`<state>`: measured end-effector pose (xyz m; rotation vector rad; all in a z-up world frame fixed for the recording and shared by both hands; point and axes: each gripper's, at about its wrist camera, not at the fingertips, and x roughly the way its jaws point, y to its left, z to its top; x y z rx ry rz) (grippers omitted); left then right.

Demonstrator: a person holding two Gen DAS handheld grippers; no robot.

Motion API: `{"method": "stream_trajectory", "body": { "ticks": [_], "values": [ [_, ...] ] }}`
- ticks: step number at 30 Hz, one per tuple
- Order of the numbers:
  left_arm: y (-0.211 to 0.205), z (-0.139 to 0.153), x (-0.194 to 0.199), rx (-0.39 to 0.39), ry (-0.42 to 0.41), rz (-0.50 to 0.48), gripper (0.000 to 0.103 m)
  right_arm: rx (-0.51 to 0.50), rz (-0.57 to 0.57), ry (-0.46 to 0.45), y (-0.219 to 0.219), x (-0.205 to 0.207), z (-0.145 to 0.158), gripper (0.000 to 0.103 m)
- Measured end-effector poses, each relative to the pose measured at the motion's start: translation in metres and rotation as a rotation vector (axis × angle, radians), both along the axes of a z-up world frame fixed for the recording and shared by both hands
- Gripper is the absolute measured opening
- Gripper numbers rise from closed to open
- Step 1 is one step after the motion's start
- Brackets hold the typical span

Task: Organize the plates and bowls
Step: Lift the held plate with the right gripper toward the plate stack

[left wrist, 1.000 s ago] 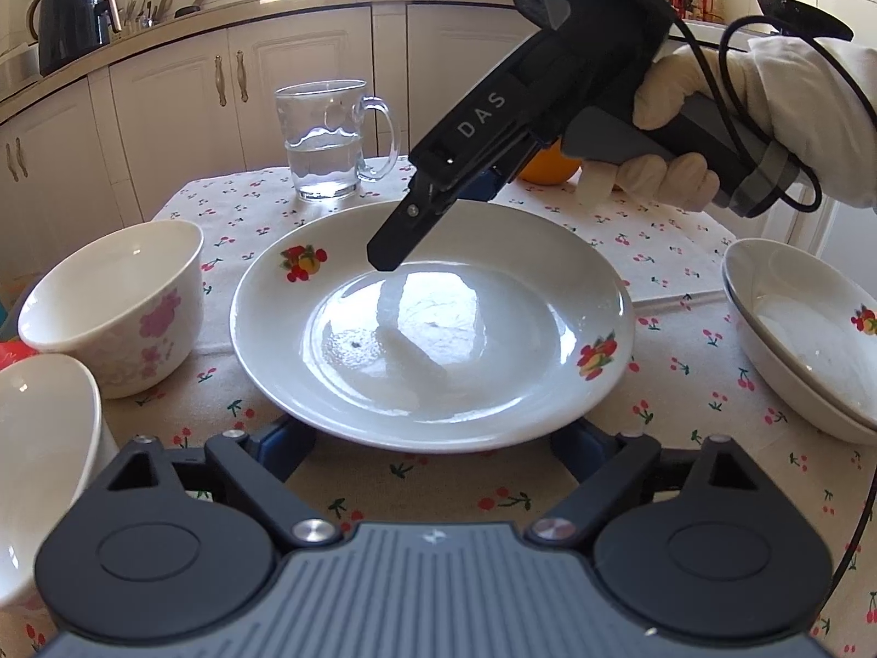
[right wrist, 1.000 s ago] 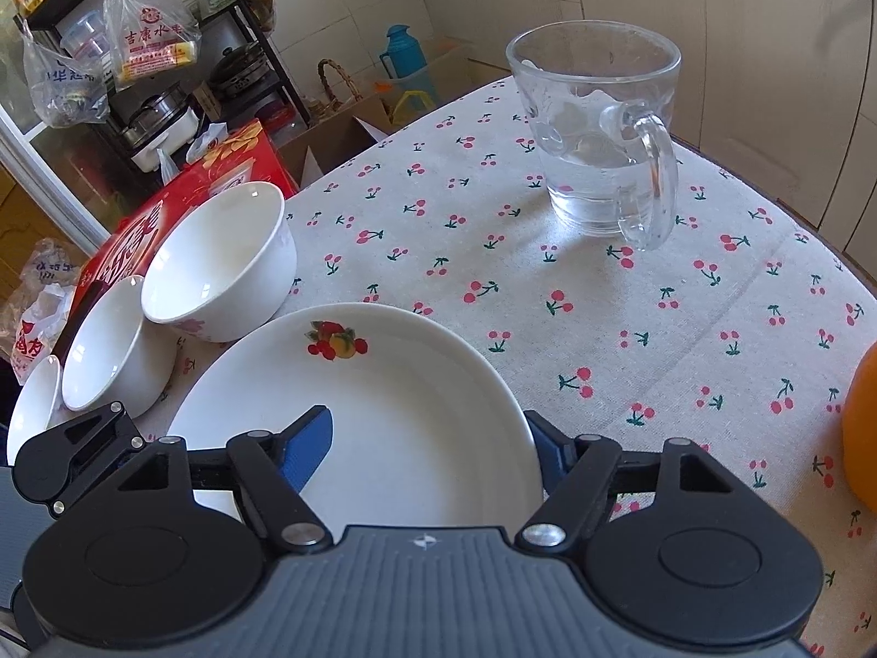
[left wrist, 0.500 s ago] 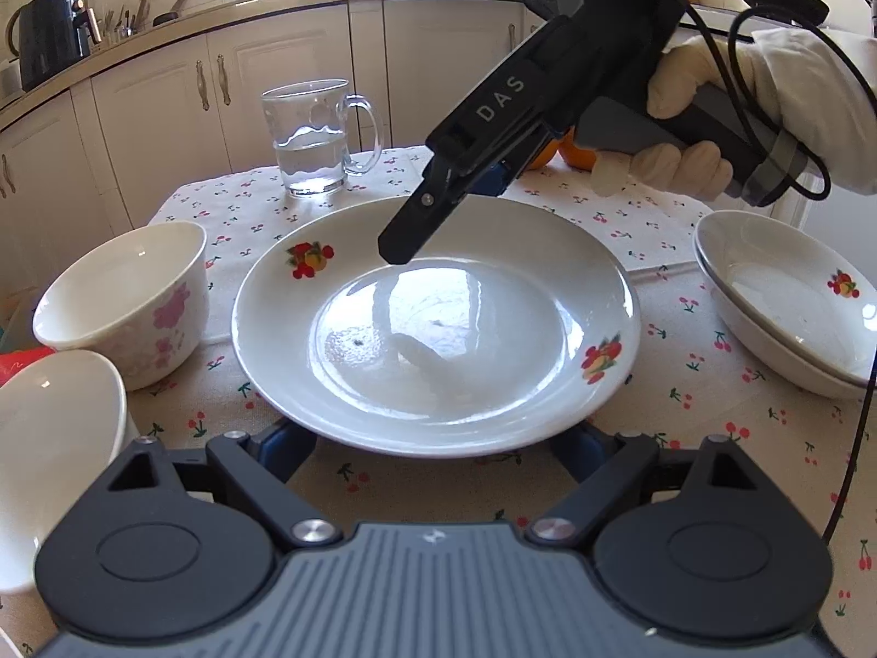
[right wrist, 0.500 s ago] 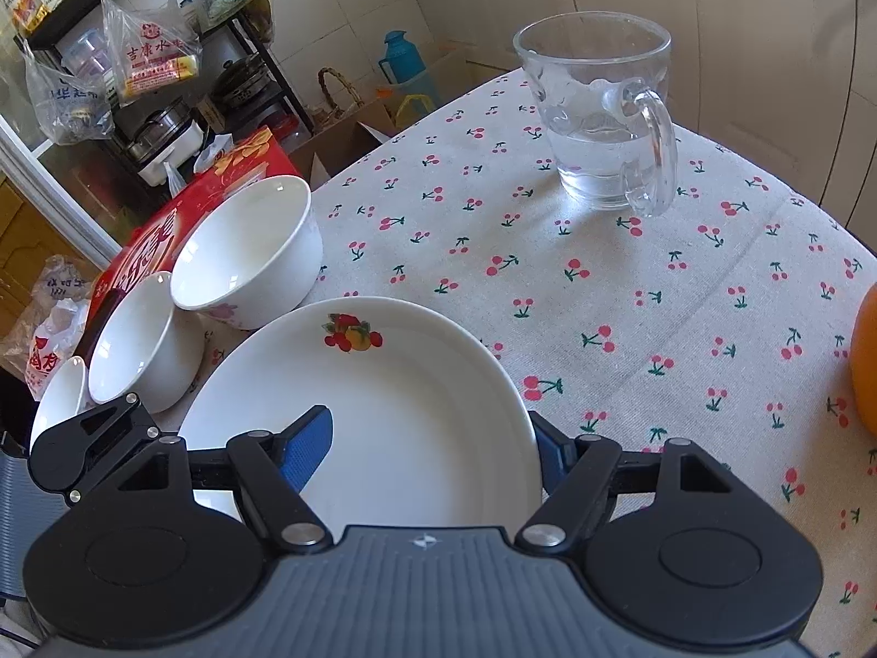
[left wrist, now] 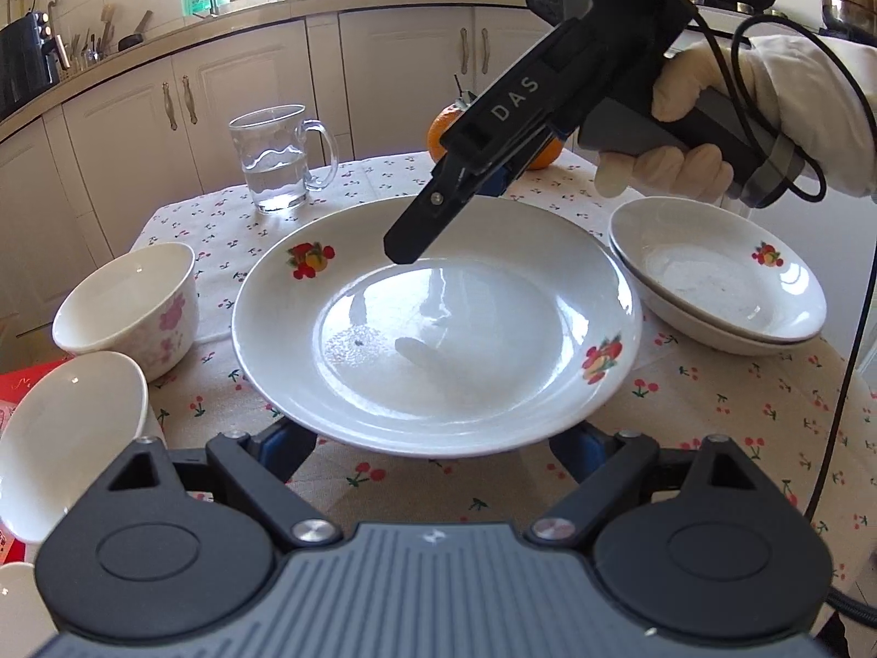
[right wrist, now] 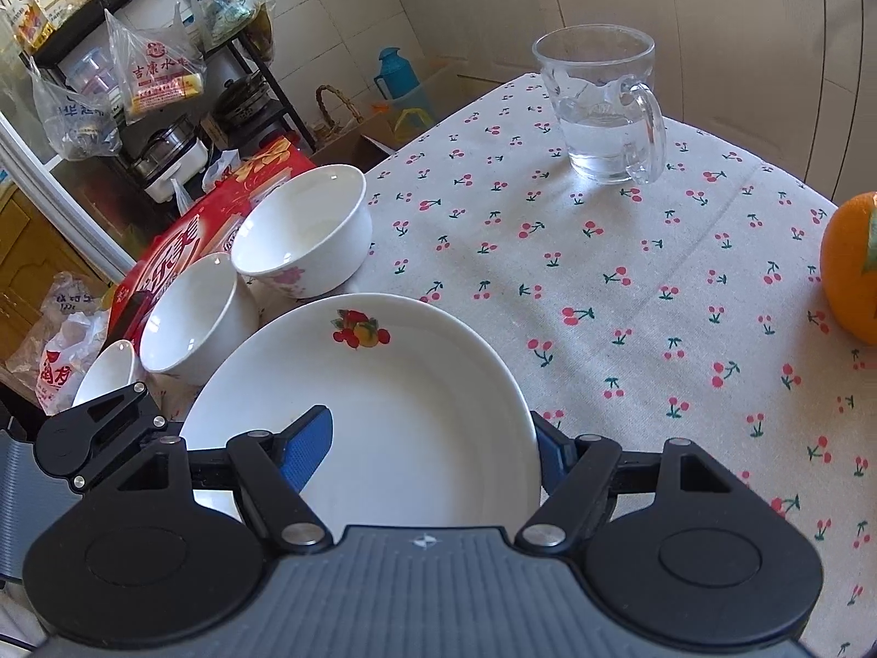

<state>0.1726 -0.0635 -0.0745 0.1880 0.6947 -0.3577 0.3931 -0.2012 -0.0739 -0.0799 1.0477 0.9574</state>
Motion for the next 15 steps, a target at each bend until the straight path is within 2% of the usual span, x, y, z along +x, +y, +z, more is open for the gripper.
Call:
{"method": "stream_trajectory", "body": {
  "ticks": [15],
  "values": [
    [-0.026,0.02,-0.031,0.013,-0.011,-0.126,0.091,0.023,-0.087,-0.04,-0.047,-0.06,0.024,0.08]
  ]
}}
